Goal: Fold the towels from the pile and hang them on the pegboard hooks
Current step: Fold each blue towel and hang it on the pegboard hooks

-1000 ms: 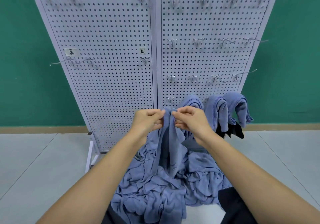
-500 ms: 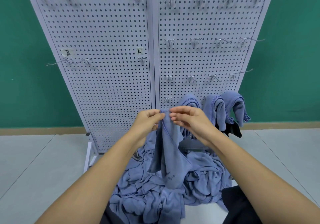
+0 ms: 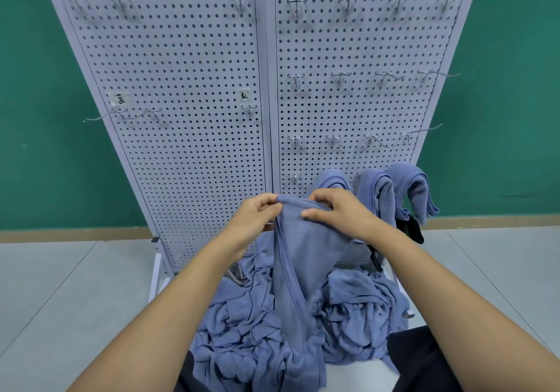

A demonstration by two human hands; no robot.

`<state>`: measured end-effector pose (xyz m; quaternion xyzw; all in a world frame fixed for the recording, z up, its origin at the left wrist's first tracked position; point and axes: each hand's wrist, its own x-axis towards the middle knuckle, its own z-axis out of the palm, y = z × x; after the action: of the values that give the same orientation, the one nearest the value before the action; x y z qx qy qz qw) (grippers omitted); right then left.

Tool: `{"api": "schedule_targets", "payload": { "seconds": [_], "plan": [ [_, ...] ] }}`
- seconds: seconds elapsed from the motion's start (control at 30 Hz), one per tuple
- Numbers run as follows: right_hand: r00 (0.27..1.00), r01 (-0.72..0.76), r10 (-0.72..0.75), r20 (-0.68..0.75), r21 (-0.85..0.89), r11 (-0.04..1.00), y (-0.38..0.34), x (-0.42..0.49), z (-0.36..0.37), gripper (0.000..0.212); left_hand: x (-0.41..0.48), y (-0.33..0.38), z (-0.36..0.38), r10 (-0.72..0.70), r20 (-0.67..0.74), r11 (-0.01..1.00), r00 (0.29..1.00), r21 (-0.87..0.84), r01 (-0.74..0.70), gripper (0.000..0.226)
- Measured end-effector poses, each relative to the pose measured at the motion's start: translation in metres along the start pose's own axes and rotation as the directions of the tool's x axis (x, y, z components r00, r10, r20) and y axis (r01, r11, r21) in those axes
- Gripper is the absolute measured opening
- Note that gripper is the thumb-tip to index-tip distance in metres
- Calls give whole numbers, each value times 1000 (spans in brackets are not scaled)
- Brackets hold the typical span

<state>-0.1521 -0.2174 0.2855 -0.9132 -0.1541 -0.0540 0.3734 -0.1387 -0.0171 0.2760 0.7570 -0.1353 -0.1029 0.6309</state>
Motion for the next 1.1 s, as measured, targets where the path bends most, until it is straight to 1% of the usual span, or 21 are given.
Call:
{"api": "schedule_targets", "payload": {
  "seconds": [0.13, 0.23, 0.3, 0.33, 0.4, 0.47, 0.53, 0.57, 0.6, 0.63, 0.67, 0.7, 0.73, 0.77, 0.8, 0.83, 0.87, 0.93, 0.97, 1.03, 1.1],
  "plan": [
    [999, -35, 32, -19, -164, 986, -5, 8, -5, 21, 2, -8, -2, -52, -107, 998, 993, 33, 56, 11],
    [995, -91, 82, -61, -171, 981, -17, 13, -14, 26, 0, -13, -7, -138, -116, 990, 984, 16, 140, 11],
    [992, -103, 89, -91, -158, 982, -29, 15, -21, 35, -5, -18, -5, -213, -92, 977, 973, -14, 213, 14],
    [990, -106, 91, -108, -142, 984, -36, 16, -25, 38, -8, -21, -2, -257, -79, 966, 963, -29, 255, 17],
    [983, -109, 96, -154, -80, 991, -52, 17, -35, 34, -14, -29, 6, -344, -45, 938, 938, -58, 341, 28],
    [970, -97, 95, -224, 1, 995, -69, 16, -48, 31, -22, -35, 17, -424, -8, 901, 906, -102, 421, 44],
    [948, -70, 98, -302, 102, 992, -83, 15, -62, 34, -29, -41, 27, -500, 11, 853, 866, -163, 495, 65],
    [938, -48, 100, -333, 161, 986, -88, 15, -69, 35, -30, -44, 31, -544, 11, 815, 839, -231, 531, 75],
    [927, -24, 102, -361, 215, 976, -93, 14, -74, 37, -31, -48, 34, -594, 25, 753, 804, -335, 567, 84],
    [918, -4, 107, -382, 261, 965, -97, 13, -78, 37, -31, -52, 36, -642, 88, 649, 762, -468, 600, 91],
    [909, 4, 122, -398, 303, 953, -98, 13, -81, 35, -33, -55, 39, -653, 190, 512, 733, -602, 613, 93],
    [902, 12, 137, -409, 341, 940, -98, 11, -83, 31, -36, -57, 41, -620, 292, 371, 728, -708, 601, 90],
    [896, 15, 154, -416, 376, 926, -96, 10, -84, 28, -39, -58, 44, -569, 357, 254, 741, -781, 571, 78],
    [892, 12, 172, -417, 403, 915, -94, 7, -85, 27, -41, -57, 47, -520, 369, 176, 770, -836, 519, 59],
    [886, -1, 196, -421, 420, 907, -90, 5, -86, 29, -41, -57, 48, -499, 330, 136, 801, -883, 449, 37],
    [877, -17, 221, -427, 432, 902, -84, 3, -87, 31, -40, -59, 47, -503, 266, 122, 823, -920, 371, 22],
    [866, -37, 252, -432, 448, 893, -77, 0, -88, 31, -40, -59, 44, -504, 204, 128, 839, -943, 306, 17],
    [837, -88, 339, -429, 506, 858, -61, -3, -88, 31, -37, -65, 34, -508, 118, 123, 853, -970, 208, 22],
    [820, -108, 382, -427, 539, 835, -54, -4, -89, 32, -35, -70, 30, -508, 100, 128, 855, -973, 190, 26],
    [792, -150, 448, -415, 579, 802, -42, -5, -87, 36, -34, -79, 24, -542, 96, 171, 835, -960, 221, 32],
    [773, -189, 492, -400, 595, 781, -38, -2, -82, 36, -33, -90, 21, -595, 106, 240, 797, -923, 302, 33]
  ]
}}
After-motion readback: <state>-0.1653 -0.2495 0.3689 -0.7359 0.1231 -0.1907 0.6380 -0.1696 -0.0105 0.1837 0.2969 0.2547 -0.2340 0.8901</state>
